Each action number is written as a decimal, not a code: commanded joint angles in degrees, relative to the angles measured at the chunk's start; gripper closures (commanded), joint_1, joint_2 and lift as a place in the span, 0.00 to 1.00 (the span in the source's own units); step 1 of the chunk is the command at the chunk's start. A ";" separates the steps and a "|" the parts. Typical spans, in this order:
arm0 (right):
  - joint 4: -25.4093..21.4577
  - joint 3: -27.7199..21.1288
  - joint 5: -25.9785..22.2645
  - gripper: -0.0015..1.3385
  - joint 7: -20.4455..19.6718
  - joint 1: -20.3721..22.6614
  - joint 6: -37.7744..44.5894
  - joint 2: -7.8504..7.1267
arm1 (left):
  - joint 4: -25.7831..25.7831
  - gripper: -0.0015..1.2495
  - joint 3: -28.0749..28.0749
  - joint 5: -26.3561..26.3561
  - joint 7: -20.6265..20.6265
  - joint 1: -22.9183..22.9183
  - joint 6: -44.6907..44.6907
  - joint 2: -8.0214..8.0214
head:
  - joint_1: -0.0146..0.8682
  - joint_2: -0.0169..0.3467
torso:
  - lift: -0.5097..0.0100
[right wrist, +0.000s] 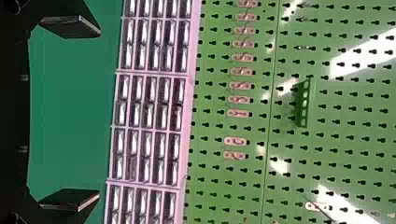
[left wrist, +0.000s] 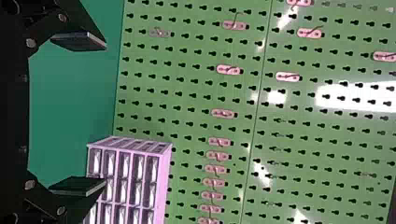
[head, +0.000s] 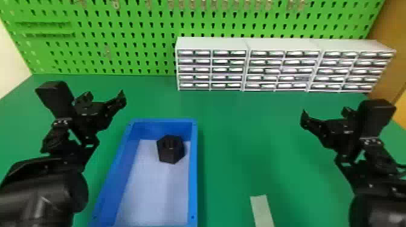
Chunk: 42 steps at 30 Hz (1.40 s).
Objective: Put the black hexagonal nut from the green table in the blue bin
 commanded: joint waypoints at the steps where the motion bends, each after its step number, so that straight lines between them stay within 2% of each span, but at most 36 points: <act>1: 0.00 0.00 -0.07 0.07 0.00 0.05 0.00 0.00 | 0.00 0.20 0.00 0.00 0.00 -0.02 0.00 -0.15 | 0.79 0.19 | 0.79; 42: 0.09 0.35 0.01 0.07 0.00 -0.21 0.27 -0.18 | 0.00 0.20 0.08 0.00 0.00 -0.02 0.00 -0.15 | 0.79 0.19 | 0.79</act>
